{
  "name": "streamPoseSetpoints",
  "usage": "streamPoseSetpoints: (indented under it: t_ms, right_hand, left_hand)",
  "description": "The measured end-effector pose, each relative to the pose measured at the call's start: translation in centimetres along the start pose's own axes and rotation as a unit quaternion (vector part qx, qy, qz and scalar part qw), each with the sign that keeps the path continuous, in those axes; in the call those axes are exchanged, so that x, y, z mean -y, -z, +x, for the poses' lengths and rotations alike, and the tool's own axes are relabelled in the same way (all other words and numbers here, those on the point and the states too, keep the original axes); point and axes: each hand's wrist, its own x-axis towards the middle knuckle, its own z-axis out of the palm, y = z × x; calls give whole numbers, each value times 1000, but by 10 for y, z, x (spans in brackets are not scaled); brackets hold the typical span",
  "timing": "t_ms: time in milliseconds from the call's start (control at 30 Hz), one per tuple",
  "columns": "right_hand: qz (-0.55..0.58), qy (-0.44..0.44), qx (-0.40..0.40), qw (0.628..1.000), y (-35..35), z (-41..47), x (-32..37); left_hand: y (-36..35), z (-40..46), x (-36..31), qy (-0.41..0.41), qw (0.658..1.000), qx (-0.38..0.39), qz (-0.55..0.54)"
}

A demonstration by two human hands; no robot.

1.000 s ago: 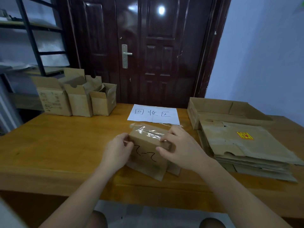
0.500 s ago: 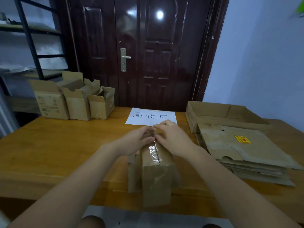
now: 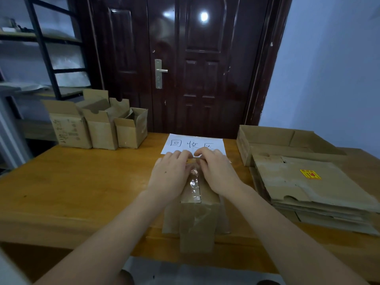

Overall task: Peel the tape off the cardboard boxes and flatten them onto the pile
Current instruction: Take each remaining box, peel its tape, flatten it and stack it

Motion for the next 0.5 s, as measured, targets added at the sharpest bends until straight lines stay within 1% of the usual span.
streamPoseSetpoints:
  t_ms: [167, 233, 300, 367, 433, 500]
  right_hand:
    - [45, 10, 20, 999, 2, -10, -7]
    - [56, 16, 3, 998, 1, -11, -11]
    - [41, 18, -14, 999, -1, -12, -13]
    - [31, 14, -23, 999, -2, -13, -14]
    - [28, 10, -31, 999, -4, -14, -14]
    - [24, 5, -20, 999, -2, -14, -12]
  left_hand:
    - [-8, -2, 5, -38, 997, -30, 53]
    - [-9, -3, 6, -53, 996, -42, 65]
    - [-5, -4, 5, -63, 994, -50, 81]
    - [1, -5, 1, -56, 995, -25, 81]
    - [6, -7, -4, -38, 998, 22, 53]
    - [9, -9, -7, -25, 998, 37, 34]
